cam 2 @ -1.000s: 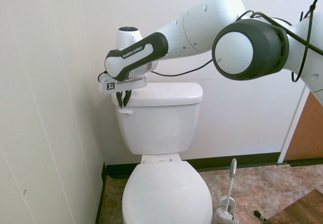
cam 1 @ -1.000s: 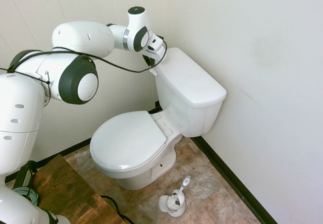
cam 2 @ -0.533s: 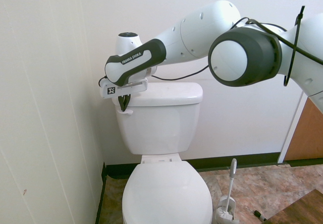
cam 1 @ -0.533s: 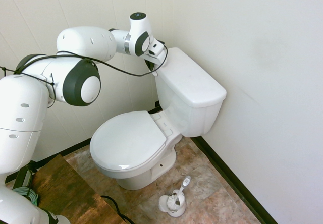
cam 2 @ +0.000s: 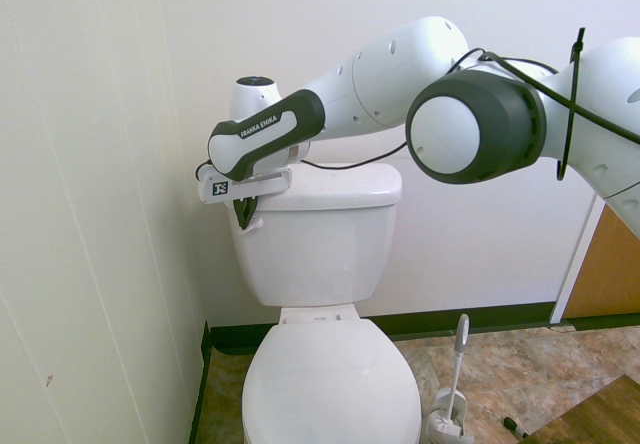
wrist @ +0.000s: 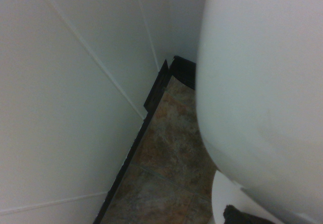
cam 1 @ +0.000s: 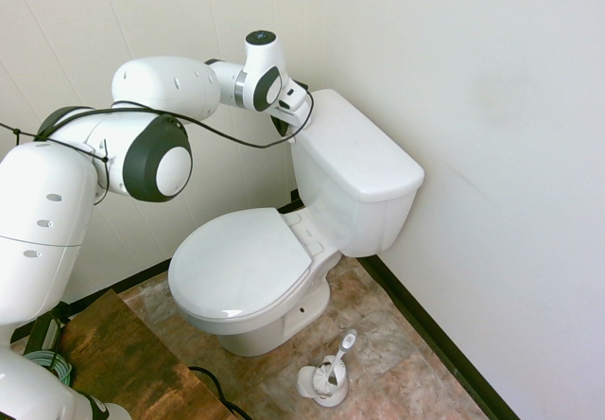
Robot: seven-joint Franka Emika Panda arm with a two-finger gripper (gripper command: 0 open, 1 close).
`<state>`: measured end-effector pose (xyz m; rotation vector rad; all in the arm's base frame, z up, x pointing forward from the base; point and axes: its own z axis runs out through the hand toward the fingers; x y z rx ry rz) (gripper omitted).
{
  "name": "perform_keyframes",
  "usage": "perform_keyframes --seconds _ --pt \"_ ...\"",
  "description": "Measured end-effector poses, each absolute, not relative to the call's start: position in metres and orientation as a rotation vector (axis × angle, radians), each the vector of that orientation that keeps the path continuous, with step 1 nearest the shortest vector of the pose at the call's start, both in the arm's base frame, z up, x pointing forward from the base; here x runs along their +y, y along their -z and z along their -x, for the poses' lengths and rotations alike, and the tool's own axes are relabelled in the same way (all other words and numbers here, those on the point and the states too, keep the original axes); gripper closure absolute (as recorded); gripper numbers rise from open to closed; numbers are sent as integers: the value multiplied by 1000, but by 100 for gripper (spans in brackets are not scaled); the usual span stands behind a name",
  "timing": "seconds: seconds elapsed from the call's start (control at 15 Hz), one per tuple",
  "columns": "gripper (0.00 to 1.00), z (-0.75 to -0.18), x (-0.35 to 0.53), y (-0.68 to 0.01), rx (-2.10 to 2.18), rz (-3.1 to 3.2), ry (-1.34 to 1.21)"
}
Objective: Flush the toilet
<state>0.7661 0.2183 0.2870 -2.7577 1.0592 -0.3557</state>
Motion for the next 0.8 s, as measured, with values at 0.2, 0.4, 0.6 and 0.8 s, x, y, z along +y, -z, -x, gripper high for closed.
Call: perform_keyframes --seconds 0.2,0.4,0.6,0.8 --pt "100 -764 219 -301 1055 2757 365" --pt "100 -750 220 -351 1026 2755 423" --pt "100 -720 228 -390 995 2764 423" --pt "100 -689 216 -416 1026 2789 414"
